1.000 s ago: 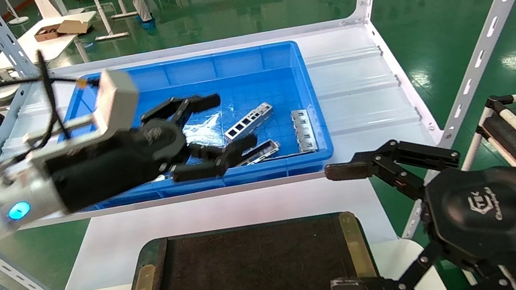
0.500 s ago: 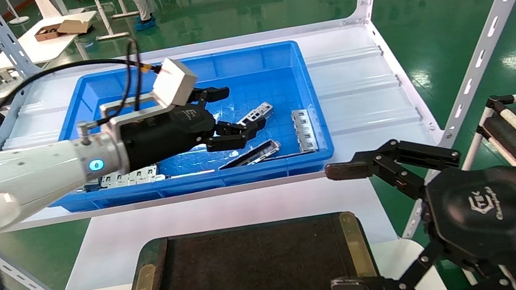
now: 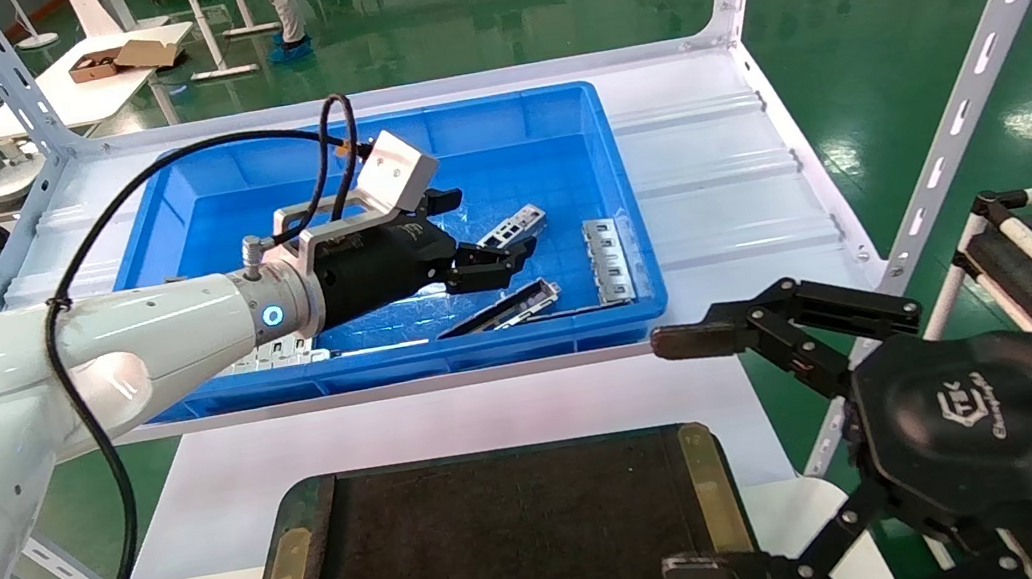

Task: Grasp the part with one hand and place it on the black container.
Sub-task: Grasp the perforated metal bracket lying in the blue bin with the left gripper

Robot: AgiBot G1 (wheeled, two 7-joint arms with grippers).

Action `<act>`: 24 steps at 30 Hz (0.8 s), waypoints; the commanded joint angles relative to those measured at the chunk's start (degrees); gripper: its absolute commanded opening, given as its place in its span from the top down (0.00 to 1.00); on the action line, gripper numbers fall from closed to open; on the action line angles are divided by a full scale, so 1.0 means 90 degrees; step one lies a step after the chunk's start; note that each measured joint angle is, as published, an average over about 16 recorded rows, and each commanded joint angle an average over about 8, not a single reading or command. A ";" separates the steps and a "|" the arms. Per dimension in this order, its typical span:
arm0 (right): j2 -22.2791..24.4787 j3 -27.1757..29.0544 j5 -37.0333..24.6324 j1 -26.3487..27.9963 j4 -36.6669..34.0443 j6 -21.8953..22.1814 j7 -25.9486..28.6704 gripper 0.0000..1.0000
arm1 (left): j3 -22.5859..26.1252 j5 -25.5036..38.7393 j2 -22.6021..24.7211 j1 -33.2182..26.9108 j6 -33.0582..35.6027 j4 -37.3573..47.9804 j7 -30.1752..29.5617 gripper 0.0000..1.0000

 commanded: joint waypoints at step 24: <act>0.0005 -0.0012 0.0008 0.0003 0.0000 0.0005 -0.0006 1.00 | 0.0483 -0.0309 0.0168 0.0250 -0.0694 0.0120 -0.0567 1.00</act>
